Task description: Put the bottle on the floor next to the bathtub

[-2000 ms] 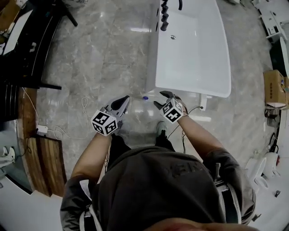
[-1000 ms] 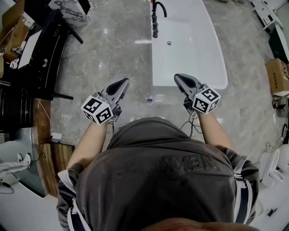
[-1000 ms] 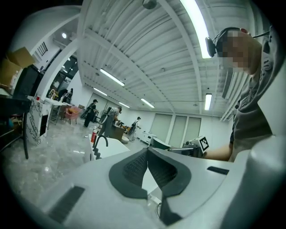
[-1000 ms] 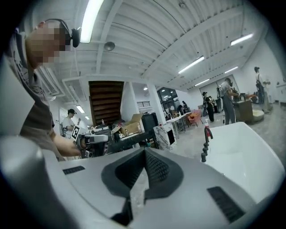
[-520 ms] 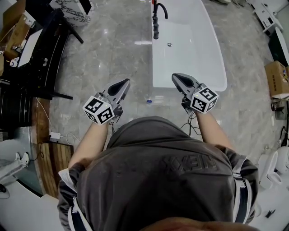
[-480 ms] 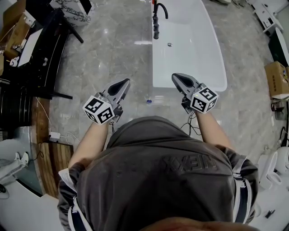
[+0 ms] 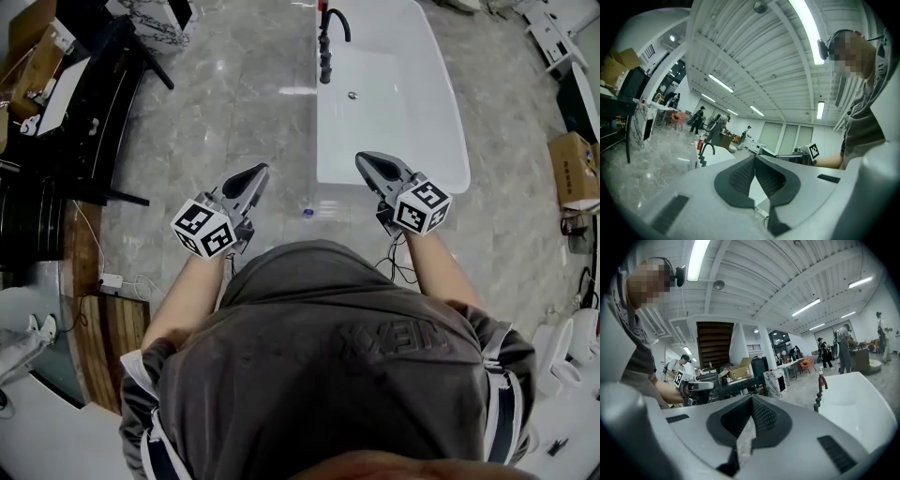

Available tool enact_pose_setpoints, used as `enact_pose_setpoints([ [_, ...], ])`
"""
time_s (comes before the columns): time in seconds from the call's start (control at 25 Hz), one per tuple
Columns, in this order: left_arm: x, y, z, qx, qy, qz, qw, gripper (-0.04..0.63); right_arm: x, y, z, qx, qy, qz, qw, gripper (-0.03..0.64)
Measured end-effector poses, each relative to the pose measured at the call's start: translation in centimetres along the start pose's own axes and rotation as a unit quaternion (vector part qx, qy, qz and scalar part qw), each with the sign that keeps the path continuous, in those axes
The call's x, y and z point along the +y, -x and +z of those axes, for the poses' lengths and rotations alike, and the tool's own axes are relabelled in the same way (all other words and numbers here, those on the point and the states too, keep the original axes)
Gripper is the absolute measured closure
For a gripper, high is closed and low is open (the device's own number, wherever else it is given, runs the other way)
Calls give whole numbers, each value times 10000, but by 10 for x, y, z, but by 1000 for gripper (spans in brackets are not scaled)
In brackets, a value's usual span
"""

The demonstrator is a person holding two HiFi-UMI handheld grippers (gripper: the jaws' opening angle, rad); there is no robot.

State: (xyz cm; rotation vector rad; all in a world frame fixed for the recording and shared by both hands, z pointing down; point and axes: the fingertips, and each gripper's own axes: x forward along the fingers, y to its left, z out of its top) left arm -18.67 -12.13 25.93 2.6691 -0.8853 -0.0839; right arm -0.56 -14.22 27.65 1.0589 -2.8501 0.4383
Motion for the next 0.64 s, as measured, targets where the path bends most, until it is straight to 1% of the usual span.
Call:
enact_pose_setpoints([
  [0.64,0,4,1,-64,27,67,10000,592,5,-1,1,52,114,111,9999,626],
])
